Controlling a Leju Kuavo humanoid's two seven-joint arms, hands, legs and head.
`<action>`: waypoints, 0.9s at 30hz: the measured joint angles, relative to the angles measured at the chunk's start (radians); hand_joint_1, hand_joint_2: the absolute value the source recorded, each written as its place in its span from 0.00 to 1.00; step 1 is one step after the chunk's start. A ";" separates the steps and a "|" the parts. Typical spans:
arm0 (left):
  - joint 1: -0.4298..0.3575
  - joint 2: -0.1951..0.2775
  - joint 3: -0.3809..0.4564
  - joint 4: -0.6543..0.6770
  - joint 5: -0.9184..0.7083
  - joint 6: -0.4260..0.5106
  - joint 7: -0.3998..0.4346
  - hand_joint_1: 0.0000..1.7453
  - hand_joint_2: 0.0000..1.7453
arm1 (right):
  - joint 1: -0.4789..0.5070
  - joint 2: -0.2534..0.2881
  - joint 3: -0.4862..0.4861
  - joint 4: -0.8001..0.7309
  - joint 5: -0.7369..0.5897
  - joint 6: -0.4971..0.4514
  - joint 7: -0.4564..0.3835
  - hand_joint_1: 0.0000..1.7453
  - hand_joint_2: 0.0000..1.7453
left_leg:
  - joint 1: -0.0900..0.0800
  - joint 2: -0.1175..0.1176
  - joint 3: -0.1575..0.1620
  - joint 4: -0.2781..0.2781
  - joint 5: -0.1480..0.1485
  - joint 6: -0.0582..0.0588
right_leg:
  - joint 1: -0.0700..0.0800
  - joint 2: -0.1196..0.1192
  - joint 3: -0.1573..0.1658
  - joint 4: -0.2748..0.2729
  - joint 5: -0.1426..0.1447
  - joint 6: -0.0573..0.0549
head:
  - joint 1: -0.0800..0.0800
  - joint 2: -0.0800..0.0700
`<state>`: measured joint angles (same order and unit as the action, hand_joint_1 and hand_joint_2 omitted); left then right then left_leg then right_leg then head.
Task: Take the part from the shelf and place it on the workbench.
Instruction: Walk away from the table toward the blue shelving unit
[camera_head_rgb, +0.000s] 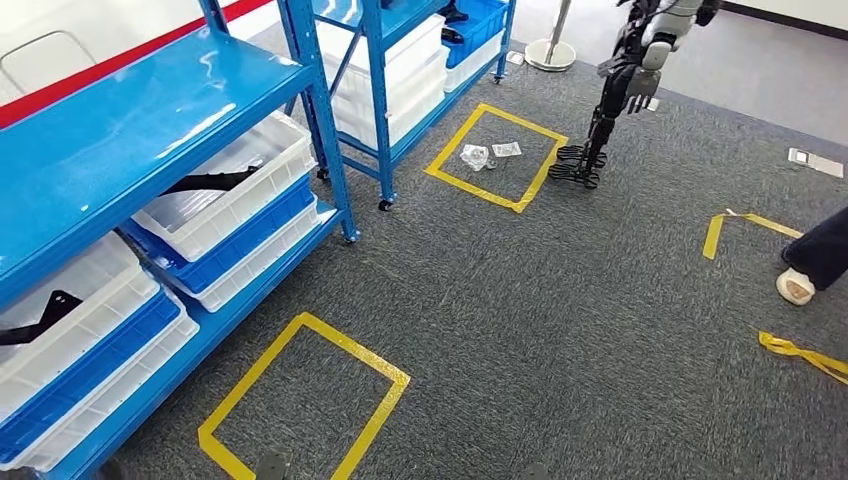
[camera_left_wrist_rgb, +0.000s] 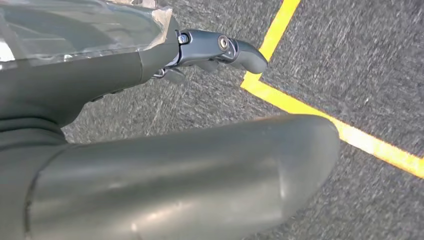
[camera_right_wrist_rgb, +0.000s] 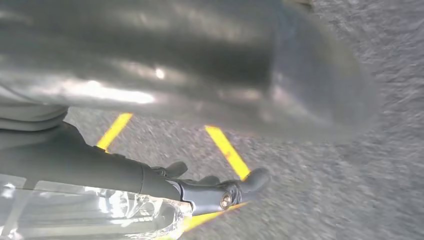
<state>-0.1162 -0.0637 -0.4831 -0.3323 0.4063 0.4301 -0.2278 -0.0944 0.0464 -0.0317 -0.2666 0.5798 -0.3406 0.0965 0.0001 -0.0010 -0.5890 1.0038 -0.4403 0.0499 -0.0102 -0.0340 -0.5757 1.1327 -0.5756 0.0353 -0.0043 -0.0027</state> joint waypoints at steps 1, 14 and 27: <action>-0.001 -0.001 0.000 0.000 0.000 -0.002 0.000 0.00 0.00 | 0.002 0.000 0.000 0.000 0.000 0.000 0.000 0.00 0.00 | 0.001 -0.013 -0.001 0.000 0.001 0.002 | 0.000 0.017 -0.035 0.070 -0.027 -0.003 | 0.001 0.000; 0.006 0.001 0.000 0.004 0.006 -0.009 0.004 0.00 0.00 | 0.004 -0.005 0.001 0.000 -0.004 0.008 -0.004 0.00 0.00 | 0.000 -0.073 -0.037 0.063 -0.031 -0.041 | -0.018 0.046 0.039 -0.121 0.084 -0.015 | -0.006 0.000; 0.004 0.000 0.000 0.006 0.011 -0.003 -0.001 0.00 0.00 | 0.004 -0.004 0.005 0.000 -0.003 0.012 0.002 0.00 0.00 | -0.013 0.051 0.001 0.010 -0.013 -0.014 | 0.008 -0.097 0.055 -0.121 0.063 -0.009 | -0.011 0.000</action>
<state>-0.1119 -0.0642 -0.4829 -0.3264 0.4172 0.4272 -0.2290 -0.0908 0.0425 -0.0271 -0.2669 0.5769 -0.3285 0.0980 -0.0128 0.0504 -0.5882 1.0133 -0.4537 0.0360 -0.0027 -0.1314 -0.5211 1.0118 -0.5124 0.0262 -0.0153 -0.0027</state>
